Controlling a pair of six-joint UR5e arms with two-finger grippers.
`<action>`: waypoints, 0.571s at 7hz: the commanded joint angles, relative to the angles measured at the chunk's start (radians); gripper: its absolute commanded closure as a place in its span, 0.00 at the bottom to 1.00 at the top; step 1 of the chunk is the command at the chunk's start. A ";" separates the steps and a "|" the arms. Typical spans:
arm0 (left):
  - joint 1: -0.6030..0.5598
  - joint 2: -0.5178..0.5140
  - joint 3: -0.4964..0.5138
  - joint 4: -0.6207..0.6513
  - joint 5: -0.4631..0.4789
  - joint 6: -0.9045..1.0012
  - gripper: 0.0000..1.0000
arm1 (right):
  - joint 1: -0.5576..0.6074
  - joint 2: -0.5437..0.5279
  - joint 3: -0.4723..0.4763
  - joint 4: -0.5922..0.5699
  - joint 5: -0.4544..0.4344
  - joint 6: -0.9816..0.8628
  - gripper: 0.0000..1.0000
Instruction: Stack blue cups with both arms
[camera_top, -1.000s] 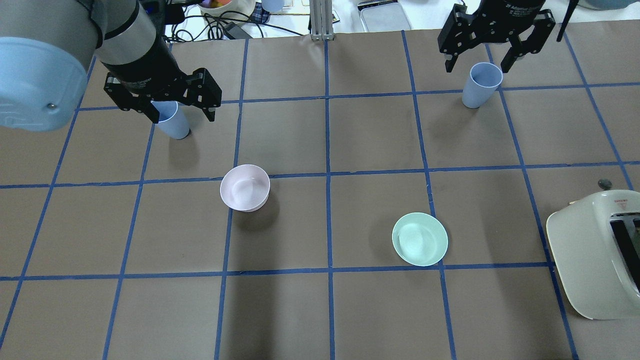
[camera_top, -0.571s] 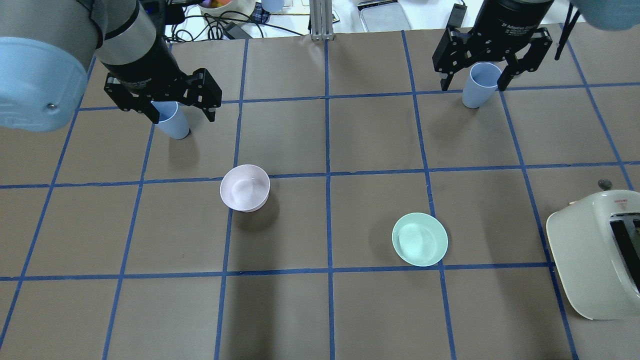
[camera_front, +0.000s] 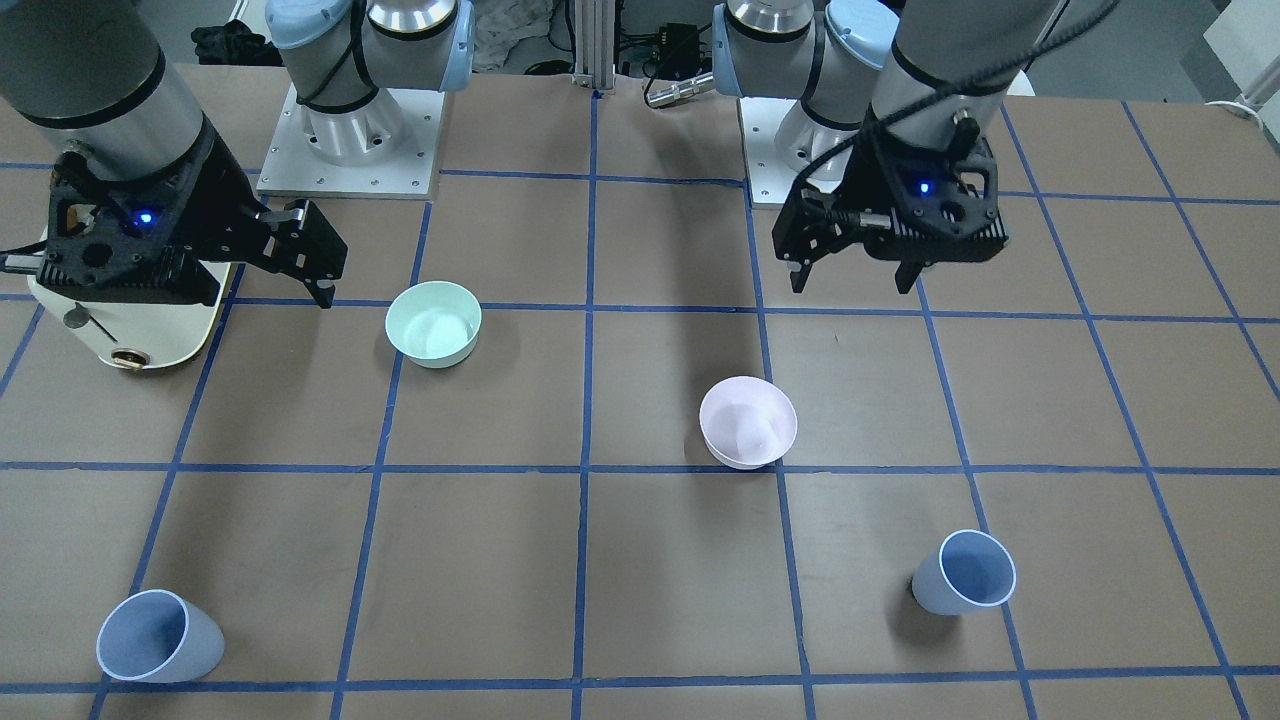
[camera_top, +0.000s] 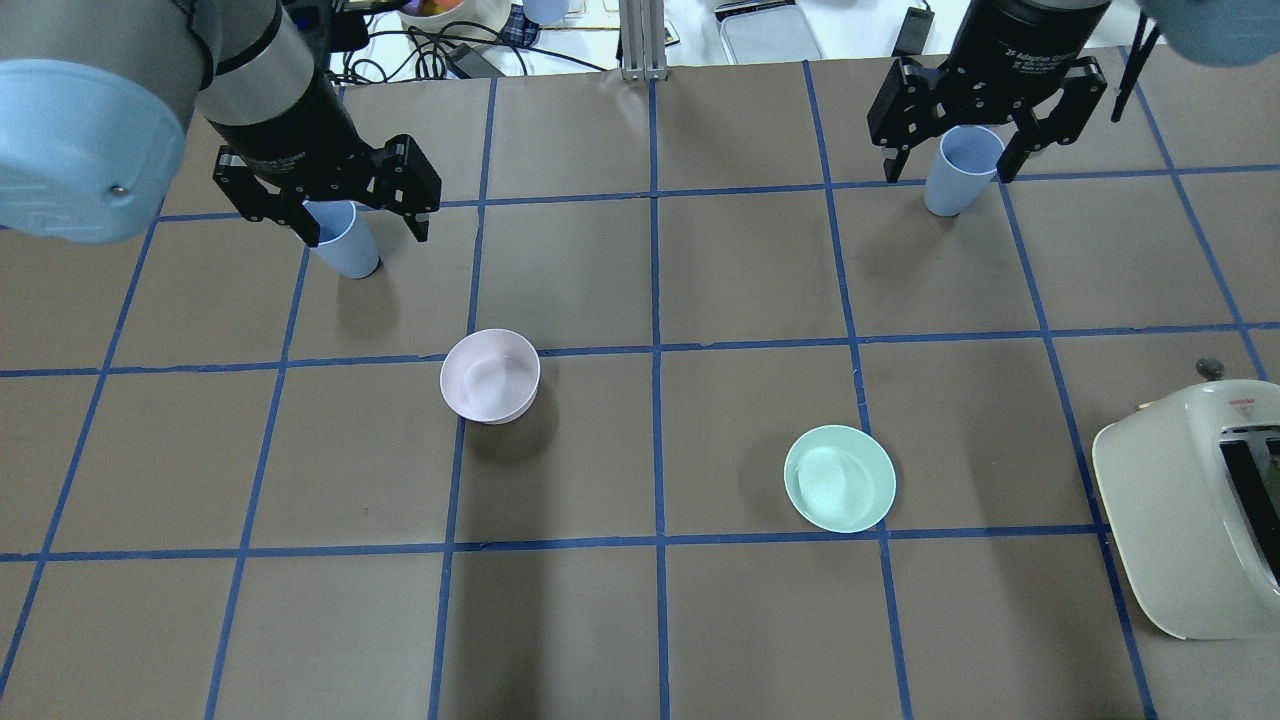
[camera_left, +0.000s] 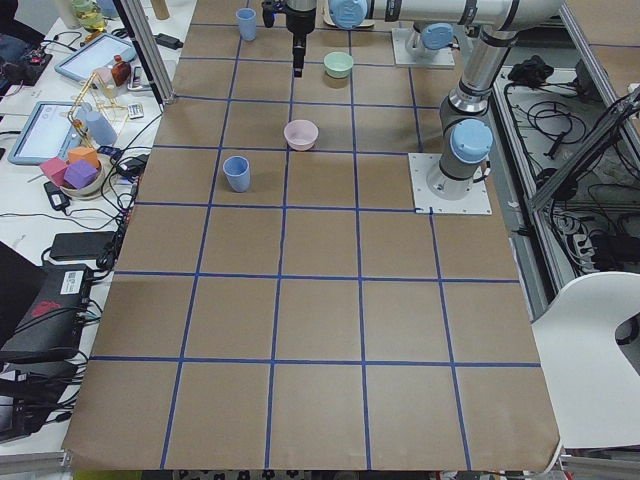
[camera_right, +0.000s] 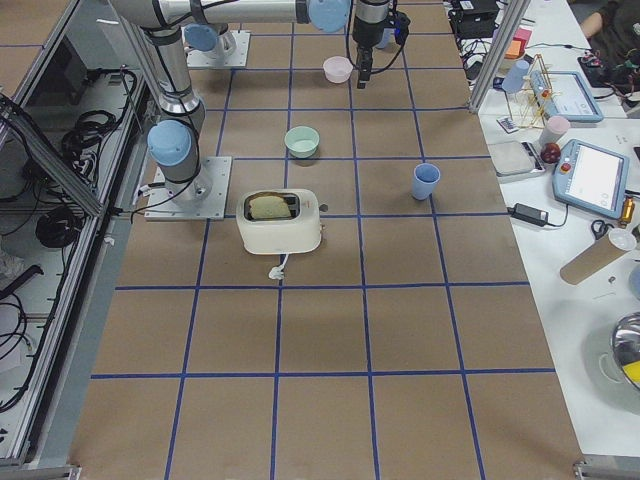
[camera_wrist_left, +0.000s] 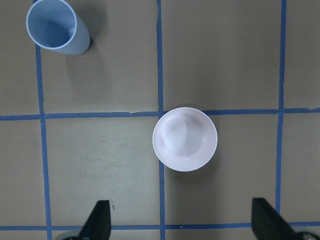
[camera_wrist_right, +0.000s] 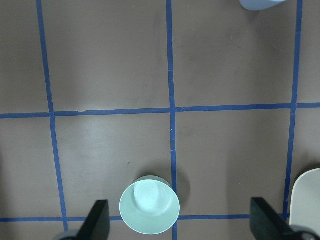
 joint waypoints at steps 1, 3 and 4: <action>0.030 -0.214 0.068 0.116 0.004 0.041 0.00 | -0.003 0.001 0.001 -0.003 -0.001 -0.002 0.00; 0.140 -0.416 0.154 0.255 0.077 0.107 0.00 | -0.005 0.001 0.001 -0.003 0.000 -0.002 0.00; 0.175 -0.471 0.156 0.321 0.079 0.111 0.00 | -0.005 0.001 0.001 -0.001 -0.001 -0.002 0.00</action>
